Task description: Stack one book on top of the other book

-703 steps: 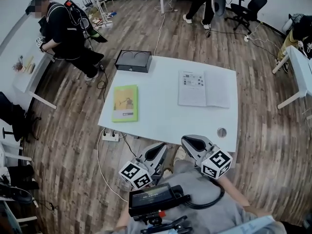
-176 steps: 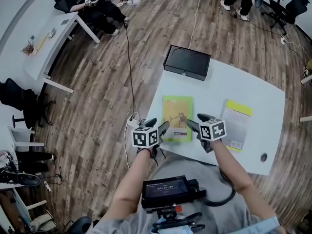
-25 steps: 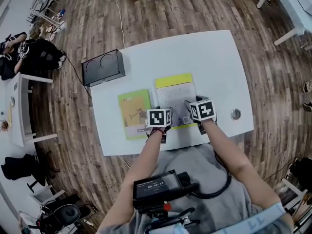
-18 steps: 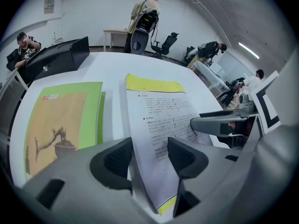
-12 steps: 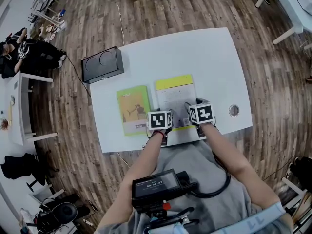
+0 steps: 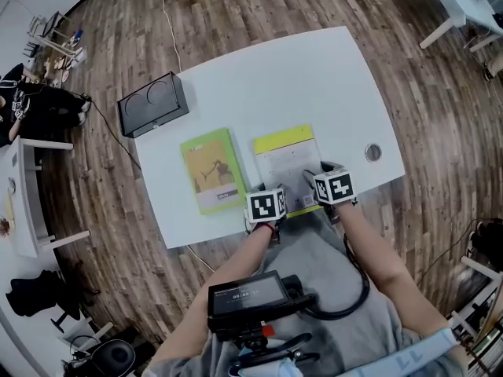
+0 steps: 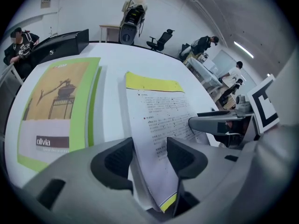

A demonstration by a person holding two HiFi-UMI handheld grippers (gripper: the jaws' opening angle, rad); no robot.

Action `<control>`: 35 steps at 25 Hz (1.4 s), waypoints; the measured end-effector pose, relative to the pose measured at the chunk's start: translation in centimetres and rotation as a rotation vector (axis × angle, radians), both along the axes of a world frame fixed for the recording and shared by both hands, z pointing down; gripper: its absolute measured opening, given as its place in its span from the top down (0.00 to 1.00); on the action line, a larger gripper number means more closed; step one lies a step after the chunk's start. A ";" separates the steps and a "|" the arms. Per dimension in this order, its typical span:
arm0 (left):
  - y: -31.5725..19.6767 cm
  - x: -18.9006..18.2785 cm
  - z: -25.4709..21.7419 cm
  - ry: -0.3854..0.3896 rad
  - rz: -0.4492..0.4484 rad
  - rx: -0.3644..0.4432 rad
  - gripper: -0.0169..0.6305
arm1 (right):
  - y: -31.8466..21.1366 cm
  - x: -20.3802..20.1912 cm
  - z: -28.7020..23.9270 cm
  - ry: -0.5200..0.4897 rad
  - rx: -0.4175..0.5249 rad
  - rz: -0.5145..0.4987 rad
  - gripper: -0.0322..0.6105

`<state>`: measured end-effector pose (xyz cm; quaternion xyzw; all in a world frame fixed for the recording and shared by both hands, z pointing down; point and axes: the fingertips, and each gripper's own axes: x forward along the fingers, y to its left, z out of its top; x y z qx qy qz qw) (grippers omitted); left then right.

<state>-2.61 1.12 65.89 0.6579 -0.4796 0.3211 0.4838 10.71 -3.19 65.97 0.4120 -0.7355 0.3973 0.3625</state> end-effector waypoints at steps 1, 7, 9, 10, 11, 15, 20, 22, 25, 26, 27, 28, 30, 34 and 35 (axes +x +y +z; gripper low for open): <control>0.3 0.1 -0.1 0.001 0.010 0.006 0.60 | 0.4 0.1 -0.1 -0.002 0.003 0.008 0.56; 2.4 0.6 0.0 -0.012 0.043 0.001 0.60 | 3.1 0.8 -0.1 -0.026 -0.005 0.045 0.56; 3.1 1.0 0.0 -0.011 0.029 -0.004 0.60 | 3.6 1.1 -0.1 -0.024 -0.007 0.031 0.56; 3.5 1.1 0.0 -0.011 0.018 -0.002 0.60 | 3.8 1.2 -0.1 -0.024 -0.004 0.022 0.56; 3.9 1.1 -0.1 -0.013 0.007 0.001 0.60 | 4.1 1.2 -0.2 -0.025 0.001 0.016 0.56; 4.9 1.5 -0.4 -0.014 -0.023 0.004 0.60 | 4.8 1.5 -0.5 -0.032 0.012 -0.002 0.56; 5.5 1.5 -0.1 0.012 -0.033 0.023 0.60 | 5.1 1.4 -0.3 -0.034 0.026 -0.013 0.56; 5.4 1.4 0.0 0.025 -0.027 0.018 0.60 | 5.2 1.4 -0.2 -0.039 0.026 -0.015 0.56; 5.4 1.2 -0.1 0.060 -0.027 0.013 0.61 | 5.1 1.5 -0.3 -0.076 0.012 -0.024 0.56; 5.5 1.2 -0.2 0.079 -0.027 0.015 0.61 | 5.0 1.6 -0.4 -0.097 0.011 -0.020 0.56; 5.7 1.2 -0.4 0.103 -0.027 0.019 0.60 | 5.0 1.8 -0.7 -0.122 0.013 -0.014 0.56; 6.1 1.2 -0.7 0.136 -0.028 0.026 0.60 | 5.1 2.1 -1.0 -0.158 0.014 -0.013 0.56; 7.3 1.0 -1.3 0.227 -0.043 0.046 0.60 | 5.5 2.5 -1.8 -0.284 -0.001 -0.026 0.56; 11.5 -0.2 -1.8 0.444 -0.113 0.034 0.60 | 7.4 4.6 -4.5 -0.652 -0.097 -0.039 0.56; 12.5 -0.4 -1.8 0.505 -0.130 0.021 0.60 | 8.1 5.4 -5.1 -0.736 -0.138 -0.036 0.56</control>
